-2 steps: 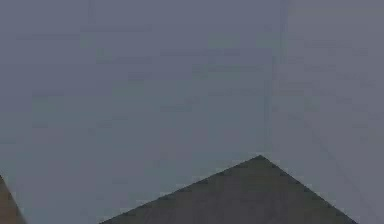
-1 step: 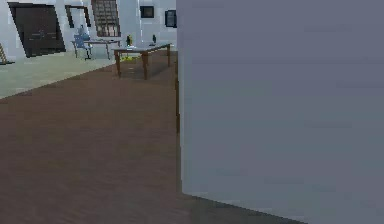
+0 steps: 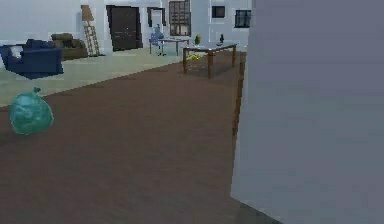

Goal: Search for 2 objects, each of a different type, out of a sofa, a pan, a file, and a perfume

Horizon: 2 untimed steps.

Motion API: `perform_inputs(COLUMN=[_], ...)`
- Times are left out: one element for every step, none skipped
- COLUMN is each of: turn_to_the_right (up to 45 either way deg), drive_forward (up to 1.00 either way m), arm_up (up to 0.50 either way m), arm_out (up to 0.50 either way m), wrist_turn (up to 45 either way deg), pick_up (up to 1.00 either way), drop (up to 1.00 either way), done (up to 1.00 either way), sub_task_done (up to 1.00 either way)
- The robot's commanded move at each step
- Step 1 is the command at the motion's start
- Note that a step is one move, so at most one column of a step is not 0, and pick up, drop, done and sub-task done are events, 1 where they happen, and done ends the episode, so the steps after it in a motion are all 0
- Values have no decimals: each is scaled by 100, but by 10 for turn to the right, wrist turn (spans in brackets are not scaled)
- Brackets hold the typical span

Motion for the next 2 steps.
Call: perform_inputs(turn_to_the_right=[0,-90], drive_forward=[100,0], arm_up=[0,0], arm_out=[0,0], wrist_turn=[0,0], pick_up=[0,0], drop=[0,0], done=[0,0], sub_task_done=[0,0])
